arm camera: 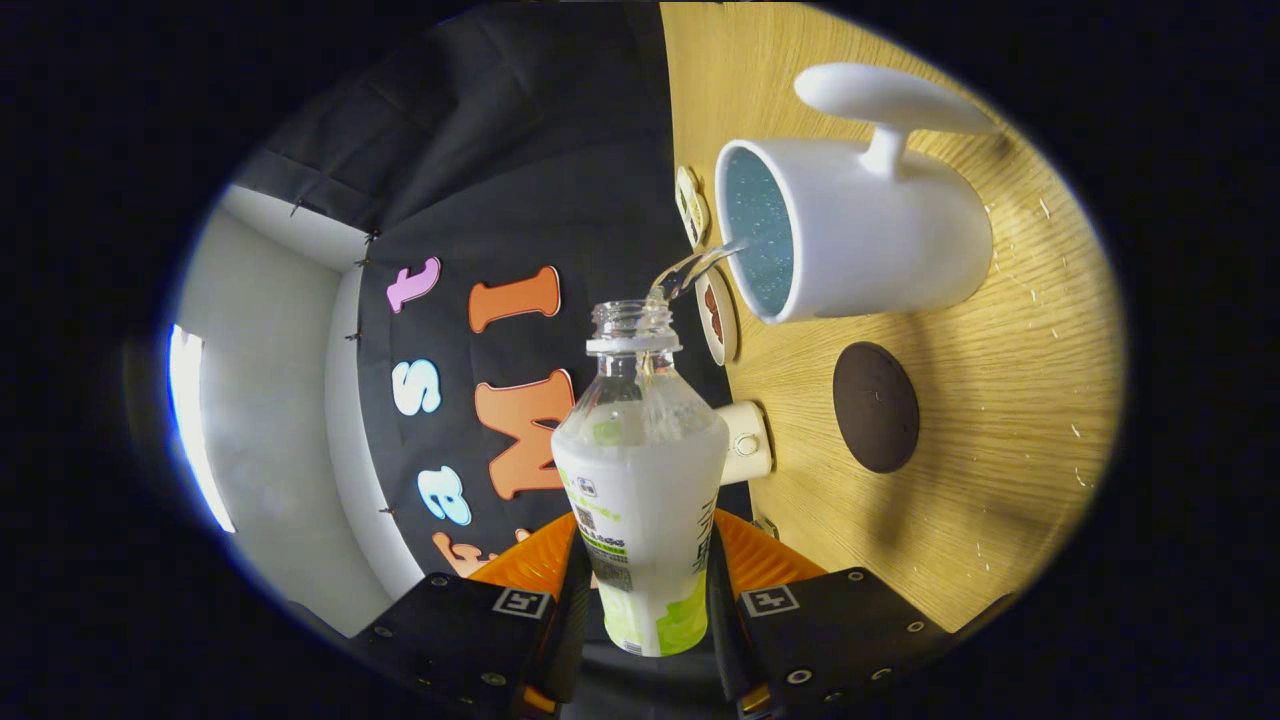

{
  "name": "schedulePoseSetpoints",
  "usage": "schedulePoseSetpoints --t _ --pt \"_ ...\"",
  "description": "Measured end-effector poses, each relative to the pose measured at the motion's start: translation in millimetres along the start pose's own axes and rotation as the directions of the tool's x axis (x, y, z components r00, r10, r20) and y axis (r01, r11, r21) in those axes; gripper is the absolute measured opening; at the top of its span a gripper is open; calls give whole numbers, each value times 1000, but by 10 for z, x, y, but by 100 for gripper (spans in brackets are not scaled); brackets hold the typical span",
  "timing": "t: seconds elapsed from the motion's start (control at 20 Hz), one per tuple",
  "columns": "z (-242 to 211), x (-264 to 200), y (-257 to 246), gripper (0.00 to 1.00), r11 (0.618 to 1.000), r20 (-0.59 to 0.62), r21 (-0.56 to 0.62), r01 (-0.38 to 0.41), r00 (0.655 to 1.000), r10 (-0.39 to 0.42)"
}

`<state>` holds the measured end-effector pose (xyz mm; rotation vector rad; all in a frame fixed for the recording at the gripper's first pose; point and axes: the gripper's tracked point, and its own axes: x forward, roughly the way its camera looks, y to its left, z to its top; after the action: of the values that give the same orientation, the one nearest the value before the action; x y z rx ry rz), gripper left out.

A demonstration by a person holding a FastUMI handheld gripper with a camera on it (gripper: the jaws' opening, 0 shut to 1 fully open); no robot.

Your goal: Take the bottle from table, then pour the juice into the cup, finally place the bottle on the coaster

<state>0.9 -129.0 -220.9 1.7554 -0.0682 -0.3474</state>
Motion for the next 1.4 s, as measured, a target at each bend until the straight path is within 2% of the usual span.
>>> schedulePoseSetpoints --t 0.55,1.4 --pt "13 31 75 55 995 31 85 -54 998 52" --pt "10 91 327 55 974 69 207 -94 994 81"
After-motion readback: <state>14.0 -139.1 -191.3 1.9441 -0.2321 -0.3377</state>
